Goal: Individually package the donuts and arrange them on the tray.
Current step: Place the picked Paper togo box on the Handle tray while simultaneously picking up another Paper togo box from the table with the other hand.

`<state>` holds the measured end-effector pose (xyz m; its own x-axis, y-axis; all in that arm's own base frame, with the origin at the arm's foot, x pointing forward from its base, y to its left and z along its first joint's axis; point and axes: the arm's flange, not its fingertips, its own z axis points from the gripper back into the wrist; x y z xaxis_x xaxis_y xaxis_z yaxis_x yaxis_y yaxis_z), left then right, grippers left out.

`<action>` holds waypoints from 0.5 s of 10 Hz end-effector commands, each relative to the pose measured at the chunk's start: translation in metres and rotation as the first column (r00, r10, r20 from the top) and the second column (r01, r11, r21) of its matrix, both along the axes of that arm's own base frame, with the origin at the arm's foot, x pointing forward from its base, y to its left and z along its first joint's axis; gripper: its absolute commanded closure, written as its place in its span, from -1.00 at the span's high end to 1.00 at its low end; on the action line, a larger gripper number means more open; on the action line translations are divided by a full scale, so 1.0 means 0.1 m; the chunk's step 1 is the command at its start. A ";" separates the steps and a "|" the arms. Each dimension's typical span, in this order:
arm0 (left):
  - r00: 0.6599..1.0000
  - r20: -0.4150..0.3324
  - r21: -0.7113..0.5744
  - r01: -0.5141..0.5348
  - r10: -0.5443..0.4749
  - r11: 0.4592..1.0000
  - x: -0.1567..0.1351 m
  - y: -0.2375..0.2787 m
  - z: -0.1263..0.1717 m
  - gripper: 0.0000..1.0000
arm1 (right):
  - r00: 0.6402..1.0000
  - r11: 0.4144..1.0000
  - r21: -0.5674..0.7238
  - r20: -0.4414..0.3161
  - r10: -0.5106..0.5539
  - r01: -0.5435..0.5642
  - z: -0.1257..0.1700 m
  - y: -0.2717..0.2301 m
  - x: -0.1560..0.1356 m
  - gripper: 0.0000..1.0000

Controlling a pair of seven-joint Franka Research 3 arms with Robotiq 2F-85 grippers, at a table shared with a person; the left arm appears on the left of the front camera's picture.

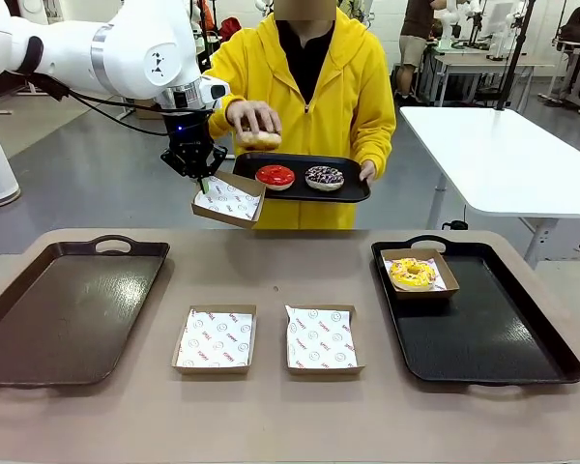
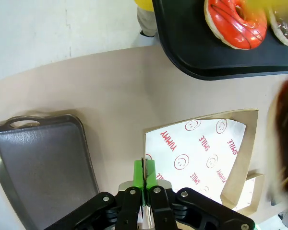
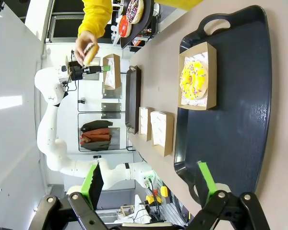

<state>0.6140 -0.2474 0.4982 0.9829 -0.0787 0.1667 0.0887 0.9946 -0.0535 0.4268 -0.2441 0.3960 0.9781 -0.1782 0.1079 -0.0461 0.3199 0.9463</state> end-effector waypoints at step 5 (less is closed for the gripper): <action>1.000 0.006 0.002 0.004 -0.004 1.000 -0.04 0.03 0.02 -1.00 | 1.000 1.000 0.011 -0.013 -0.001 0.001 0.01 -0.01 -0.01 1.00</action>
